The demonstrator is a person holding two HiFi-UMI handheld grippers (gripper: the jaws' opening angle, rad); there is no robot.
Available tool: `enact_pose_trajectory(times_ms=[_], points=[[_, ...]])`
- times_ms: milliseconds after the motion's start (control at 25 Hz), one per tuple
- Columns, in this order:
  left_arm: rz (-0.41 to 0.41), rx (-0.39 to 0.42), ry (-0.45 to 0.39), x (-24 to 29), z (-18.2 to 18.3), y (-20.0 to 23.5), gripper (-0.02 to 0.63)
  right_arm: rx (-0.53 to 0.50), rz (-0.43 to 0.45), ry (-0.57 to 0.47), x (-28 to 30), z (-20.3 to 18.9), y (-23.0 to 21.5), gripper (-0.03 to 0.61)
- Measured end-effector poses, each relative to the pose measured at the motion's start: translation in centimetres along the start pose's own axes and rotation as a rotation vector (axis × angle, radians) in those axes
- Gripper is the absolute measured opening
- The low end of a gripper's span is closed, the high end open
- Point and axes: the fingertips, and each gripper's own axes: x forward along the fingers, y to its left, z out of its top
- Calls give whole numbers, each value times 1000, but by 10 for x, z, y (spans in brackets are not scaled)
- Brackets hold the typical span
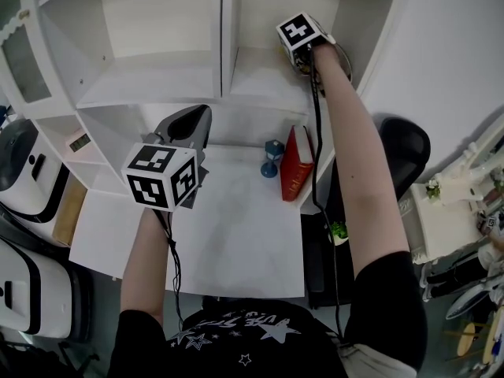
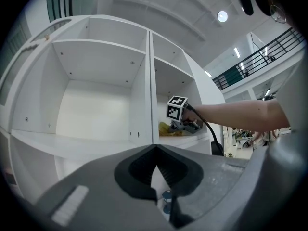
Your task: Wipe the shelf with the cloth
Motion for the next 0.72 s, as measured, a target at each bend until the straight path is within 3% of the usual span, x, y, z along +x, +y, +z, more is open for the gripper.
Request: enact_pose_trajectory(times_ms=[240, 360, 560, 720], points=[[-5, 8, -10, -9, 2, 5, 3, 52, -45, -22, 0, 1, -4, 81], [-12, -7, -14, -15, 0, 9, 3, 57, -49, -114, -10, 10, -5, 83], [-43, -1, 6, -28, -5, 14, 3, 174, 27, -215, -50, 20, 3, 83], [-74, 0, 0, -29, -3, 14, 3, 144, 96, -265, -73, 33, 28, 83]])
